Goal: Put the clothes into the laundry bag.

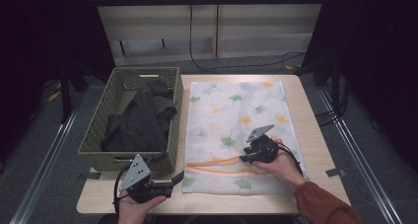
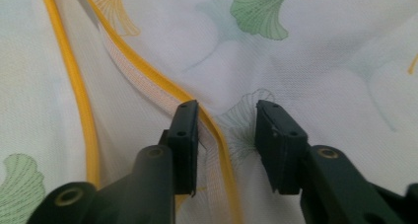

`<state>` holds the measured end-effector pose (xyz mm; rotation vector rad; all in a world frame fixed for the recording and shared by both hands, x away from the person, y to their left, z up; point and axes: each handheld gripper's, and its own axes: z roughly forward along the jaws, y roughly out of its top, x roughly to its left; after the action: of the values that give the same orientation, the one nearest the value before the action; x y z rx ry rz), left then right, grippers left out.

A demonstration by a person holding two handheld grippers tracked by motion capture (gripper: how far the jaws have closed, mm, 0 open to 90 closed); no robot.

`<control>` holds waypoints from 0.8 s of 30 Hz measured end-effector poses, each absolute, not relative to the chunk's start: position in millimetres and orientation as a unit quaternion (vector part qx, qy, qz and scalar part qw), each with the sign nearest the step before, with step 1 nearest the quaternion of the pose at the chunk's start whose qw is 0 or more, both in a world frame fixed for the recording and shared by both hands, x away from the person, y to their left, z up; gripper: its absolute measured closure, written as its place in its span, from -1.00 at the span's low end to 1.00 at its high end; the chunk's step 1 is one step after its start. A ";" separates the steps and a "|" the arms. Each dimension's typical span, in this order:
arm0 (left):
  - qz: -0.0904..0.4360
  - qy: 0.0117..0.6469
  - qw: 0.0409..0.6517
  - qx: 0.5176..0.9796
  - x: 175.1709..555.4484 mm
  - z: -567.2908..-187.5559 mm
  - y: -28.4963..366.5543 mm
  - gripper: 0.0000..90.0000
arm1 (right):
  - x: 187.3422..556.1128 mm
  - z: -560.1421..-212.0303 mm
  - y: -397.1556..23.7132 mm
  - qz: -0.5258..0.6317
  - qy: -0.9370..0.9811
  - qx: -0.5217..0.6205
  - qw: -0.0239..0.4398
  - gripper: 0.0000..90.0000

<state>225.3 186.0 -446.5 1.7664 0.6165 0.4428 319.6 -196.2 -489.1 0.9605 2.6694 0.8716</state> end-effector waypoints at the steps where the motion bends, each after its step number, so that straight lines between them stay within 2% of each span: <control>1: 0.188 0.262 0.572 0.754 225.4 -446.6 186.0 -0.63 | 320.9 -489.1 -196.7 0.296 0.896 0.320 0.084 0.50; 3: 0.187 0.261 0.572 0.755 225.1 -446.7 185.6 -0.63 | 322.5 -489.9 -199.3 0.302 0.892 0.327 0.084 0.68; 7: 0.186 0.263 0.573 0.754 224.8 -447.0 185.2 -0.63 | 324.6 -491.7 -203.8 0.311 0.885 0.334 0.087 0.87; 13: 0.184 0.263 0.572 0.755 225.2 -447.0 185.3 -0.63 | 327.2 -493.3 -208.3 0.334 0.875 0.345 0.069 0.91; 24: 0.183 0.268 0.576 0.751 224.8 -447.2 184.8 -0.63 | 325.3 -479.1 -217.5 0.385 0.850 0.352 0.074 0.98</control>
<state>224.8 184.8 -447.2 1.7577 0.6266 0.4279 325.3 -217.5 -479.1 1.0555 2.5512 1.1572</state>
